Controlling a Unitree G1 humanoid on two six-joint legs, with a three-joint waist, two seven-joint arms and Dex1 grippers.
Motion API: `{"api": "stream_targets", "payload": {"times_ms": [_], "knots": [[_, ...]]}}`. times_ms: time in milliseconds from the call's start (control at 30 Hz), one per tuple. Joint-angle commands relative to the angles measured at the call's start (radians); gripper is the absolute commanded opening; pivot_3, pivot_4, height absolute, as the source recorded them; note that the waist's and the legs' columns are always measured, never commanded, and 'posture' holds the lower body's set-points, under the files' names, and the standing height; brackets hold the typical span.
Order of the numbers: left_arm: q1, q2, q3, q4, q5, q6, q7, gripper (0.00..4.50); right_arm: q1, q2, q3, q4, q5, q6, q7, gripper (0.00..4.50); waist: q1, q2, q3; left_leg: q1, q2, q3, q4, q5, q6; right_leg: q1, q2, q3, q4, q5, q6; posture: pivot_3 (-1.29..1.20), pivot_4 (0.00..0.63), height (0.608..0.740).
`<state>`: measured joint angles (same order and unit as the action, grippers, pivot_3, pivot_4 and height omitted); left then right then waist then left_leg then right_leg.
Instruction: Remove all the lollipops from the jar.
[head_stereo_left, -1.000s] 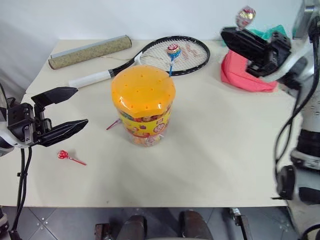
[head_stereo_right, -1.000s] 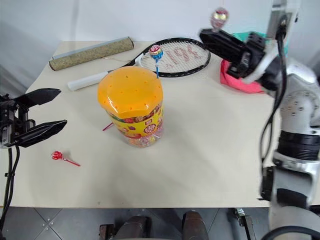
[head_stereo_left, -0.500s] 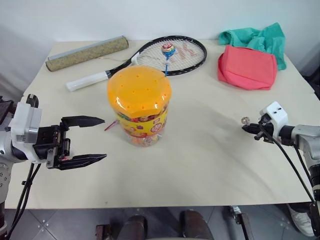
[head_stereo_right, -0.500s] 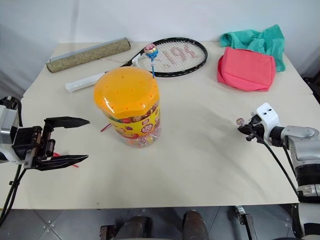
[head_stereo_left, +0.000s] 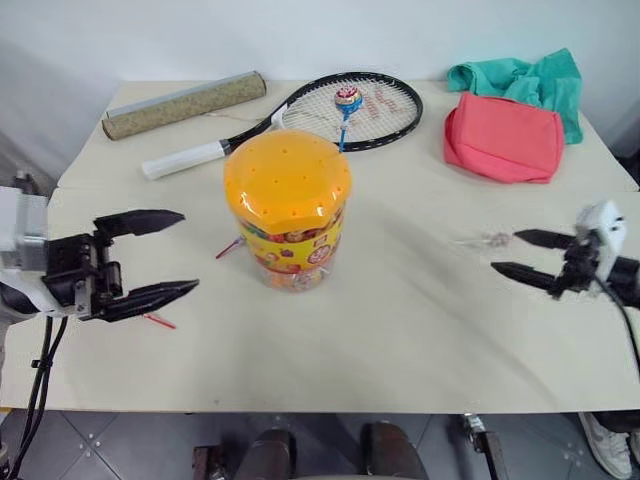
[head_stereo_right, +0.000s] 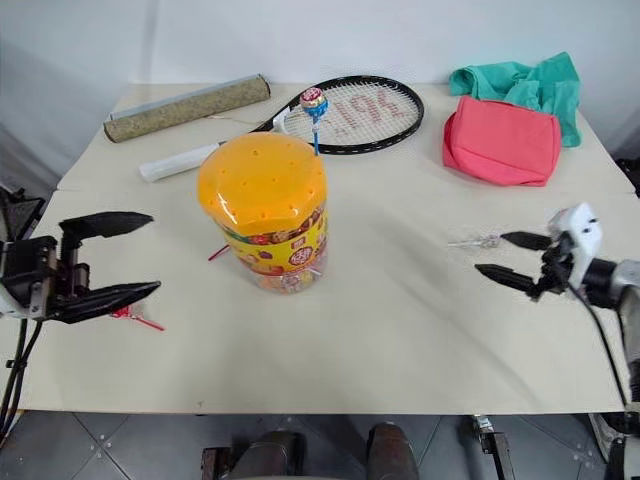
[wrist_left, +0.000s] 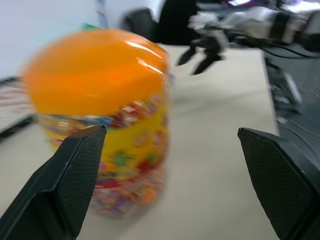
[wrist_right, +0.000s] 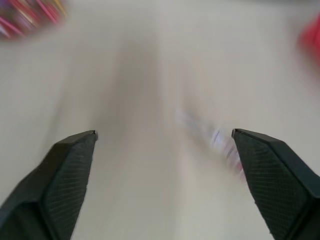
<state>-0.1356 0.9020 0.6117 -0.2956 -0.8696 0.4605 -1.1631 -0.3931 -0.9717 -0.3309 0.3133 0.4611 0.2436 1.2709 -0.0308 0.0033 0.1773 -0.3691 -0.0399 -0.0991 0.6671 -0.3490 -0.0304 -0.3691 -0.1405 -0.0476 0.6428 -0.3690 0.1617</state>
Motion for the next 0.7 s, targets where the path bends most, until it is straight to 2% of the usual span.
{"api": "stream_targets", "payload": {"times_ms": [33, 200, 267, 367, 500, 700], "knots": [[0.032, -0.026, 0.064, 0.015, -0.028, 0.001, 0.034, 4.5, -0.069, 0.04, -0.017, -0.159, 0.096, 0.032, -0.021, 4.37, -0.007, 0.0, 0.0, 0.001, 0.001, 0.0, 0.0, 0.0, 0.0, 0.0, 0.0, 0.0, 0.0, 0.0, 0.0, 0.0, 0.15, 0.74], [0.014, -0.053, 0.068, 0.026, -0.046, 0.002, 0.075, 4.5, -0.244, 0.224, 0.091, -0.355, 0.217, 0.24, -0.206, 4.37, -0.011, 0.0, 0.0, 0.001, 0.002, 0.0, 0.0, 0.0, -0.001, -0.001, 0.002, 0.0, 0.001, 0.0, 0.0, 0.0, 0.15, 0.74], [0.006, -0.055, 0.069, 0.024, -0.055, 0.007, 0.086, 4.5, -0.333, 0.334, 0.123, -0.381, 0.257, 0.308, -0.31, 4.37, -0.011, 0.0, 0.0, 0.0, 0.002, -0.002, 0.0, 0.0, -0.001, -0.002, 0.001, 0.0, 0.001, 0.0, 0.0, 0.0, 0.15, 0.74], [0.006, -0.051, 0.069, 0.026, -0.057, 0.007, 0.088, 4.5, -0.425, 0.442, 0.165, -0.378, 0.256, 0.363, -0.417, 4.37, -0.004, 0.0, 0.0, -0.001, 0.002, -0.006, -0.001, 0.0, -0.001, -0.004, -0.001, 0.0, 0.004, 0.0, 0.0, 0.0, 0.15, 0.74], [0.003, -0.052, 0.065, 0.024, -0.058, 0.007, 0.094, 4.5, -0.489, 0.515, 0.233, -0.358, 0.224, 0.384, -0.455, 4.37, 0.001, 0.0, 0.0, -0.002, 0.0, -0.014, -0.001, 0.0, -0.001, -0.006, -0.003, 0.0, 0.009, 0.002, -0.003, 0.0, 0.15, 0.74], [0.002, -0.053, 0.069, 0.002, -0.064, 0.003, 0.105, 4.5, -0.556, 0.581, 0.25, -0.327, 0.246, 0.429, -0.478, 4.37, -0.01, 0.0, 0.0, -0.002, -0.001, -0.015, -0.001, 0.0, -0.001, -0.006, -0.003, -0.002, 0.011, 0.002, -0.003, 0.0, 0.15, 0.74]]}}
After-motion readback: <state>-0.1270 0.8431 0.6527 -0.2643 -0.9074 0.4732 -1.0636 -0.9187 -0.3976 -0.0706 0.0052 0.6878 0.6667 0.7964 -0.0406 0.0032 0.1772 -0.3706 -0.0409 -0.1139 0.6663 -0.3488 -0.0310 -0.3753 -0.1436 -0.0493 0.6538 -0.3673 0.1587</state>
